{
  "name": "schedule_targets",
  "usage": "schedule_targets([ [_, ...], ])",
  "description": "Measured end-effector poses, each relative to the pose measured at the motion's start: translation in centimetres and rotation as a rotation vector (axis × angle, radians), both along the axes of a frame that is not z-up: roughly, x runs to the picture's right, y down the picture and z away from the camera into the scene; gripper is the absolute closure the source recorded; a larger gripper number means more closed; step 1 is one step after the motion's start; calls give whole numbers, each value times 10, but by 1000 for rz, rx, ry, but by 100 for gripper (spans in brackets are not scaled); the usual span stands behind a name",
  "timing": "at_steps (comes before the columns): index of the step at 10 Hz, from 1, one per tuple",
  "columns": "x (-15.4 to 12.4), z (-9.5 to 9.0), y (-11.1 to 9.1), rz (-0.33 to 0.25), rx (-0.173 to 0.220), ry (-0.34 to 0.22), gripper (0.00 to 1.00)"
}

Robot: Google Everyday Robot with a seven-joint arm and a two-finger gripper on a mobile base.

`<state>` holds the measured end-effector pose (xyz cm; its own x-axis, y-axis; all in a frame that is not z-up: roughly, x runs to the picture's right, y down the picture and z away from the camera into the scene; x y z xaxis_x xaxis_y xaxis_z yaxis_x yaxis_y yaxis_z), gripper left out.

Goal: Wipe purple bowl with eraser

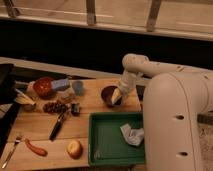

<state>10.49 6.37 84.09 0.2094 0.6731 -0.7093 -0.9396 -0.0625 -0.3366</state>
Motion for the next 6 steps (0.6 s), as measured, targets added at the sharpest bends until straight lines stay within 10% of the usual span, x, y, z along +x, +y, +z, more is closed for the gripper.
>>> schedule_targets([
  [6,-53,14,-22,6,25,-128,100],
])
